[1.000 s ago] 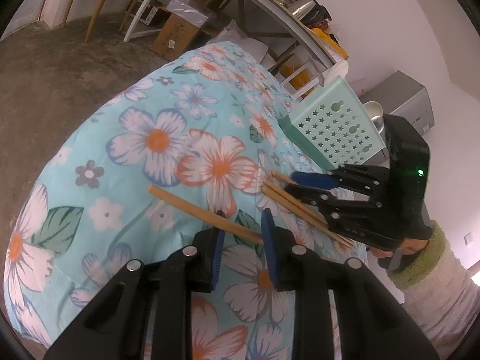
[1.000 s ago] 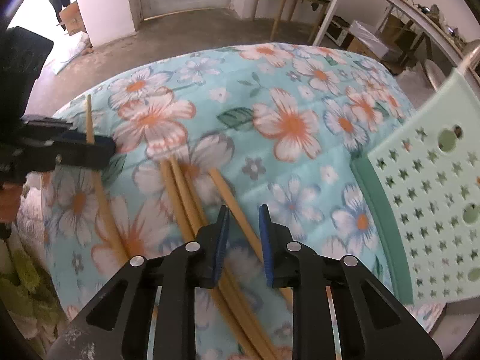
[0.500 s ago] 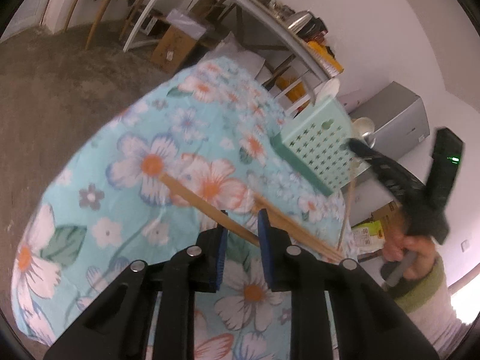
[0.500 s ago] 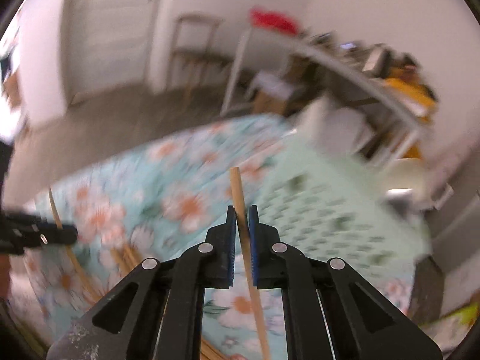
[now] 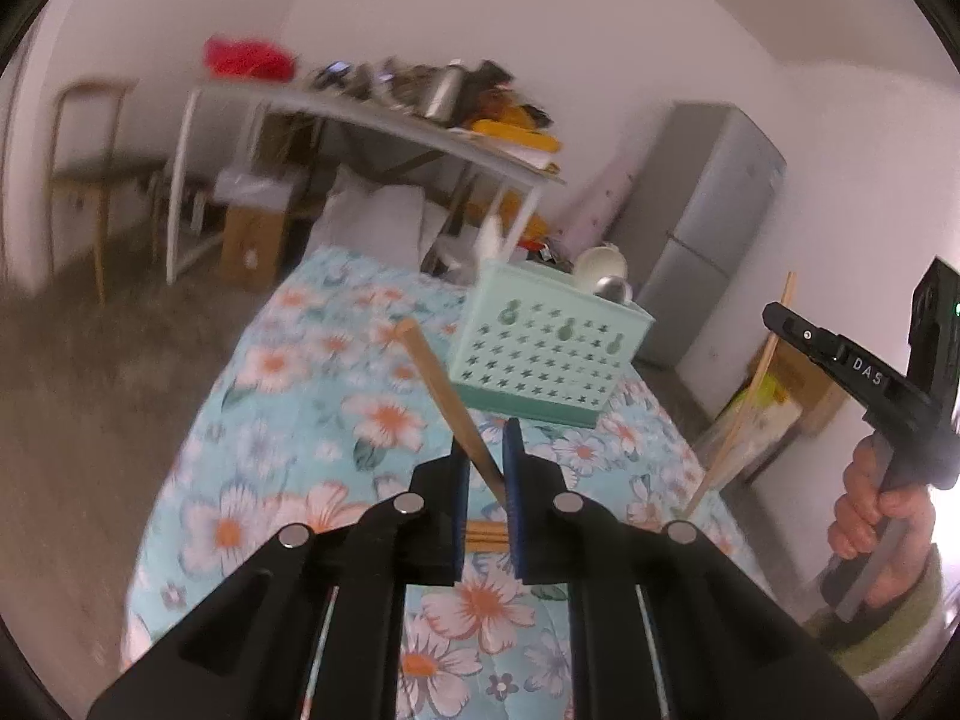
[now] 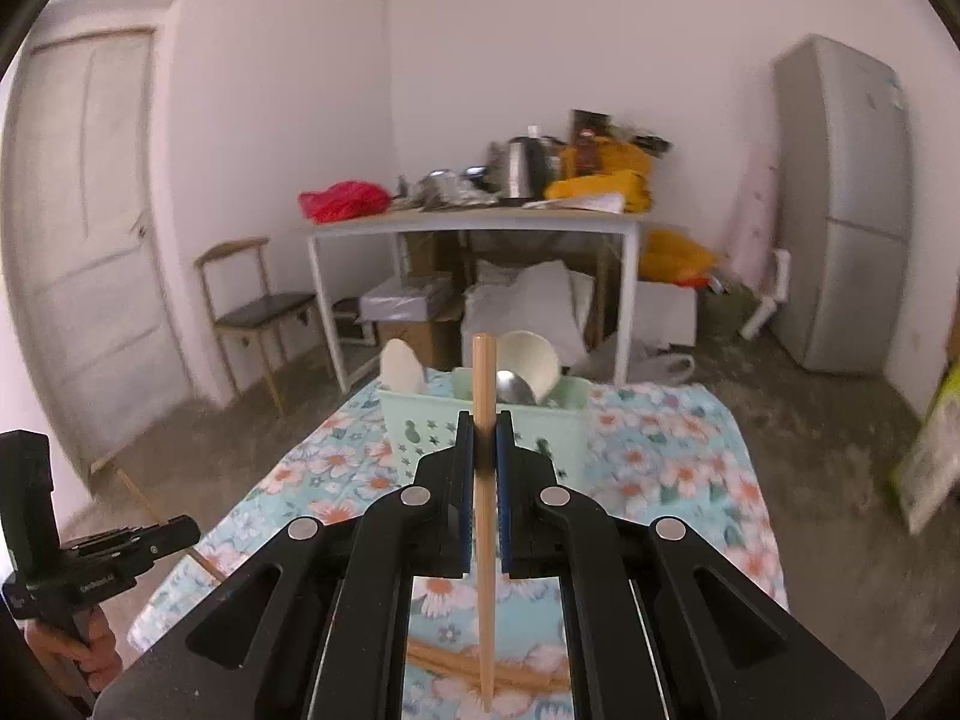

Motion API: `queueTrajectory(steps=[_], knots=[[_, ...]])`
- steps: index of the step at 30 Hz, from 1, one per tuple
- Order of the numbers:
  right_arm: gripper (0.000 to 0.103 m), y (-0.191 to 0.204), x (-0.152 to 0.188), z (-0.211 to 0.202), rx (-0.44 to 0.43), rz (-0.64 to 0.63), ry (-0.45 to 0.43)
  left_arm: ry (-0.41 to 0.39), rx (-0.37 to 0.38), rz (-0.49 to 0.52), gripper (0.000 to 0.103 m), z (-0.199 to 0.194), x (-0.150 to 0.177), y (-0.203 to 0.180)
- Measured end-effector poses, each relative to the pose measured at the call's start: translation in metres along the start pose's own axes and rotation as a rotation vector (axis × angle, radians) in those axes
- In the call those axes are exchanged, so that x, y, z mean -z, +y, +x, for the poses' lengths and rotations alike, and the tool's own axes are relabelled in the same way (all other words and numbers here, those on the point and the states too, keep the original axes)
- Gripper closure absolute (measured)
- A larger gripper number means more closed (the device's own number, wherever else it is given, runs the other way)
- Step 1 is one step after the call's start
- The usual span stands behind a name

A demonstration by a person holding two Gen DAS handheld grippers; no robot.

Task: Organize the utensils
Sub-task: 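Lift both held chopsticks upright and carry them toward the green caddy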

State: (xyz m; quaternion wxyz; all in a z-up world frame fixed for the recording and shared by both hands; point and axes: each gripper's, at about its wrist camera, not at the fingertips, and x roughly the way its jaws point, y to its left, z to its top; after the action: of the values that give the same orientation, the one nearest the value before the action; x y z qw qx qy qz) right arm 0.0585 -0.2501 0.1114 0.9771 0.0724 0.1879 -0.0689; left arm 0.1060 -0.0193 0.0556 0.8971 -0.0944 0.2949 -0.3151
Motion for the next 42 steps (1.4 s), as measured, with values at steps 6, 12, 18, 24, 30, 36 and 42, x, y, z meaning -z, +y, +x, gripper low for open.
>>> queueTrajectory(steps=[6,12,18,24,30,36,42], knots=[[0.098,-0.009,0.010,-0.018,0.001,0.094,-0.011,0.052,-0.015,0.136,0.095,0.011,-0.025,-0.032],[0.098,-0.015,0.007,-0.024,-0.010,0.120,-0.013,0.071,-0.033,0.189,0.097,0.022,-0.049,-0.045],[0.098,-0.015,0.008,-0.035,-0.027,0.137,-0.026,0.060,-0.046,0.205,0.097,0.027,-0.067,-0.052],[0.098,-0.014,0.004,-0.041,-0.057,0.158,-0.037,0.045,-0.059,0.220,0.097,0.025,-0.073,-0.056],[0.098,-0.010,-0.001,-0.043,-0.079,0.158,-0.045,0.034,-0.067,0.221,0.097,0.022,-0.076,-0.055],[0.098,-0.005,-0.004,-0.043,-0.092,0.149,-0.051,0.017,-0.077,0.228,0.097,0.019,-0.080,-0.055],[0.098,-0.003,-0.007,-0.043,-0.100,0.147,-0.061,0.004,-0.086,0.233,0.097,0.018,-0.084,-0.054]])
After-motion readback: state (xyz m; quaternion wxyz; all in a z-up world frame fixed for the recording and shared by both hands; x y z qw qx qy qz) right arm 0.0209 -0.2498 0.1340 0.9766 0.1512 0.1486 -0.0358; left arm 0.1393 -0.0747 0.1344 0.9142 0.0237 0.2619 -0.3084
